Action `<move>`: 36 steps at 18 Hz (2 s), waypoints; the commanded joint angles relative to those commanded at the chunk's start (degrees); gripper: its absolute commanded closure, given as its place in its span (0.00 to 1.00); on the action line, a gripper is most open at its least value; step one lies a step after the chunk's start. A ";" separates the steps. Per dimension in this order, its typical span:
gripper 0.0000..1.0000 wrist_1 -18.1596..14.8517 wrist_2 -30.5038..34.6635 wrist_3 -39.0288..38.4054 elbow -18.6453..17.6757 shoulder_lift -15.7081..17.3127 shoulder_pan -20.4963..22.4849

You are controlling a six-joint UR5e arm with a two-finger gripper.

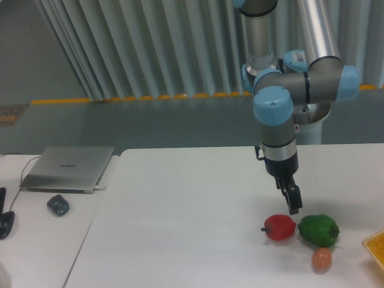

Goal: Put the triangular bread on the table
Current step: 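Move the gripper up and away past the green pepper toward the yellow tray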

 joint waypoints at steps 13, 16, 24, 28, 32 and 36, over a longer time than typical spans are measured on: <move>0.00 0.53 0.00 -0.70 0.61 0.62 6.41; 0.00 0.70 -2.36 -1.32 0.70 0.70 8.78; 0.00 4.75 -5.54 0.79 -0.35 0.35 12.30; 0.00 5.53 -5.45 0.97 0.70 -0.35 14.58; 0.00 9.04 -4.14 0.79 4.04 -3.42 15.73; 0.00 11.60 -0.27 0.97 4.65 -5.18 16.17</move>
